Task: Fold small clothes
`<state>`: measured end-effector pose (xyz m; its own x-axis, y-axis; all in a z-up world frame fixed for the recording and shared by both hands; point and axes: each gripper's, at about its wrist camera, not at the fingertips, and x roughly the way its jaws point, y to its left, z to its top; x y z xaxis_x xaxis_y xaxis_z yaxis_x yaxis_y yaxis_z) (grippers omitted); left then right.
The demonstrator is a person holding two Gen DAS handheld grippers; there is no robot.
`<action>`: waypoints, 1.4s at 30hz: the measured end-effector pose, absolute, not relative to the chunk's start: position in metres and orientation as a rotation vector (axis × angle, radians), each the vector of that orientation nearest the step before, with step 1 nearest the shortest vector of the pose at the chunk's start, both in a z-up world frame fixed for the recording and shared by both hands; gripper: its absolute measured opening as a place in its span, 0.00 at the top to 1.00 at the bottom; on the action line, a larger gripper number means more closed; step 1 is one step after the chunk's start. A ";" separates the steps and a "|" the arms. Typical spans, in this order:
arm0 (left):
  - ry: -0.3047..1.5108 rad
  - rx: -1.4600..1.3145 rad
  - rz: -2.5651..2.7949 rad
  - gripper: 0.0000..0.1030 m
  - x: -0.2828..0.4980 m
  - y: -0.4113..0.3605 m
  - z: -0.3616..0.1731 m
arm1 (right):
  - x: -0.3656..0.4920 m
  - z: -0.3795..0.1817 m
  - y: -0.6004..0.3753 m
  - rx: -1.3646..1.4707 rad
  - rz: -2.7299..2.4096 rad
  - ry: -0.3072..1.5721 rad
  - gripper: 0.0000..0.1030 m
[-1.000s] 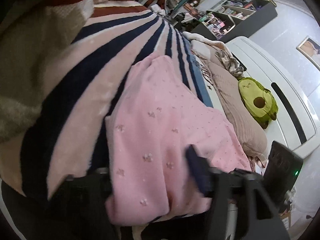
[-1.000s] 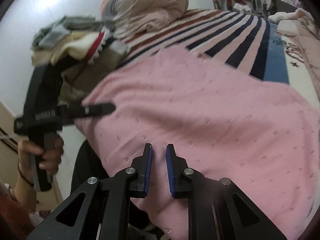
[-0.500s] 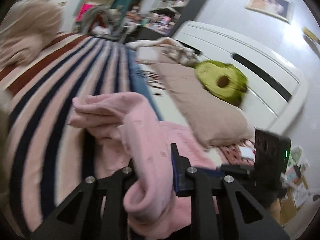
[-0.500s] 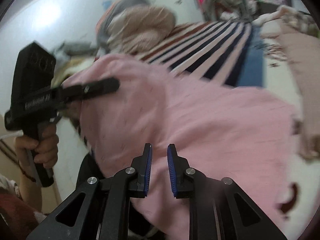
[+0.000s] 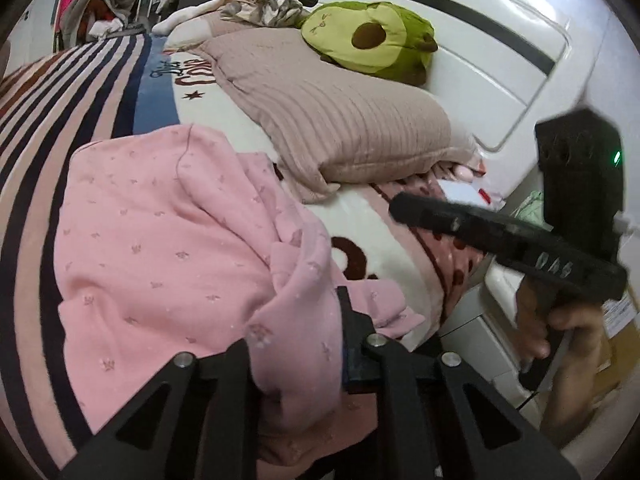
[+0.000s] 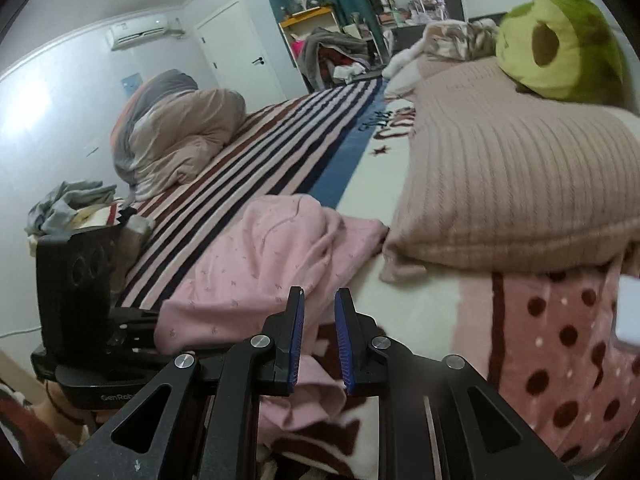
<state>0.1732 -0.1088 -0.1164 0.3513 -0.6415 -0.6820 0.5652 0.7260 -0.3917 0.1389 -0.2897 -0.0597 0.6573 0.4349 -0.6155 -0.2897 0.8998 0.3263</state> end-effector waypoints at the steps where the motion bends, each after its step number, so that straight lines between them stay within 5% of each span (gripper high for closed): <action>1: 0.932 -0.113 -0.802 0.76 0.174 -0.104 -0.114 | 0.140 -0.061 -0.288 0.209 0.422 0.754 0.88; 5: 0.889 -0.181 -0.873 0.53 0.163 -0.082 -0.093 | 0.139 -0.059 -0.282 0.211 0.459 0.755 0.88; 7: 0.853 -0.200 -0.892 0.45 0.157 -0.067 -0.080 | 0.138 -0.056 -0.278 0.220 0.482 0.750 0.79; 16: 0.707 -0.252 -0.711 0.41 0.147 0.025 -0.057 | 0.143 -0.043 -0.238 0.227 0.571 0.758 0.42; 23: 0.717 -0.332 -0.647 0.41 0.147 0.060 -0.076 | 0.151 -0.049 -0.218 0.291 0.593 0.840 0.35; 28: 0.736 -0.350 -0.660 0.41 0.148 0.058 -0.085 | 0.141 -0.061 -0.208 0.224 0.524 0.897 0.22; 30: 0.746 -0.344 -0.667 0.41 0.149 0.054 -0.088 | 0.136 -0.069 -0.209 0.210 0.493 0.897 0.33; 31: 0.750 -0.340 -0.671 0.41 0.149 0.051 -0.089 | 0.133 -0.071 -0.213 0.229 0.484 0.892 0.57; 33: 0.757 -0.336 -0.681 0.41 0.149 0.048 -0.090 | 0.130 -0.075 -0.226 0.313 0.464 0.884 0.83; 42: 0.820 -0.307 -0.707 0.41 0.157 0.029 -0.097 | 0.092 -0.078 -0.264 0.356 0.474 0.869 0.92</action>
<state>0.1572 0.0291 -0.0968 0.4731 -0.6798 -0.5604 0.4533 0.7333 -0.5068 0.0915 -0.2641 -0.0777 0.5536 0.5324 -0.6404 -0.2506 0.8398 0.4816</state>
